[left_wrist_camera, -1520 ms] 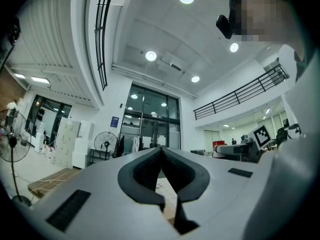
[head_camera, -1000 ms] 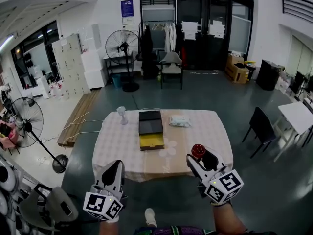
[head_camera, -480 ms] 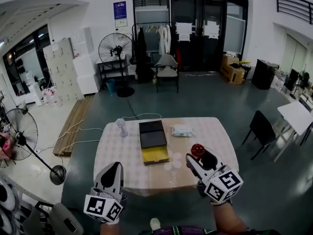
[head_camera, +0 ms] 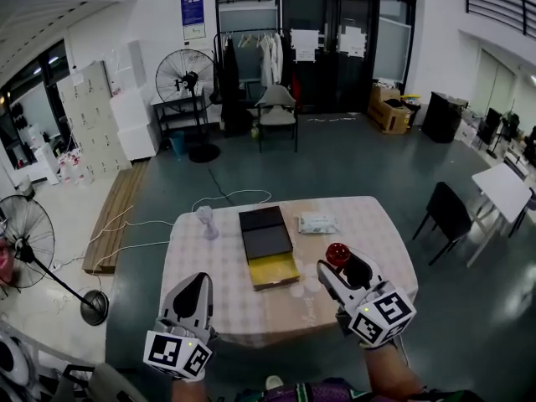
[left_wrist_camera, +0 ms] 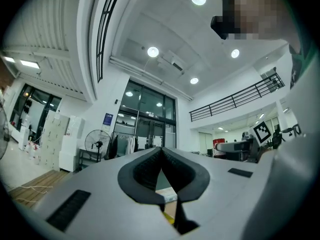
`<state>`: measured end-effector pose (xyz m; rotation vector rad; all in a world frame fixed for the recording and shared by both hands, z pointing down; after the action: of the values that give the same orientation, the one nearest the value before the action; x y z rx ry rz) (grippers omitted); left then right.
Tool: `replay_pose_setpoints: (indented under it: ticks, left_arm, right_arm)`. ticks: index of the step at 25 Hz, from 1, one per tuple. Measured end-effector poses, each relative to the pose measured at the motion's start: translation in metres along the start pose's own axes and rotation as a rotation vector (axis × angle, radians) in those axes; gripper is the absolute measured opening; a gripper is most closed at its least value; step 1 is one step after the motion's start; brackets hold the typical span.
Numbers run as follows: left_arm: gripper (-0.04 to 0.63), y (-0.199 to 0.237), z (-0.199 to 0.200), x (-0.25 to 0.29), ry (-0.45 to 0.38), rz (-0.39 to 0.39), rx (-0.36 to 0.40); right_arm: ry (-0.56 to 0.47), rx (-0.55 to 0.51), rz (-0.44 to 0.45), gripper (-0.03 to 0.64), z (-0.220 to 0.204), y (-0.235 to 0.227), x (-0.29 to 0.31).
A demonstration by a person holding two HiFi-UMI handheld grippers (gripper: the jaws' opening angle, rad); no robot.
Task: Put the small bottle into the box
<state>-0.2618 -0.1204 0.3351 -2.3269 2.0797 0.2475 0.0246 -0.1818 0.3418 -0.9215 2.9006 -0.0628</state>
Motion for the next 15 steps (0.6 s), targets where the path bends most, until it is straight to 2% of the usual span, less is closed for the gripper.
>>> replay_pose_setpoints:
  ticks: [9,15]
  left_arm:
    - [0.023,0.006,-0.024,0.03,0.036,-0.032,-0.032]
    - [0.023,-0.006,-0.032,0.046,0.054,-0.012,-0.035]
  right_arm:
    - [0.035,0.011,-0.007,0.225,-0.015,-0.018,0.019]
    - [0.062,0.026,0.055,0.225,-0.017,-0.041,0.036]
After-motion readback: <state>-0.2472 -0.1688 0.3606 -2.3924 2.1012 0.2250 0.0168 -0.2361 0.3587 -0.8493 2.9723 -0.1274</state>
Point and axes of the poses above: the fingertips, and each gripper's own axes: x forward along the fingers, y to its left, z out of its top, the point moved 6 cm from there along -x, backward along the fingers, and after that the axes turned 14 degrees about z, right-handed, at the moved point
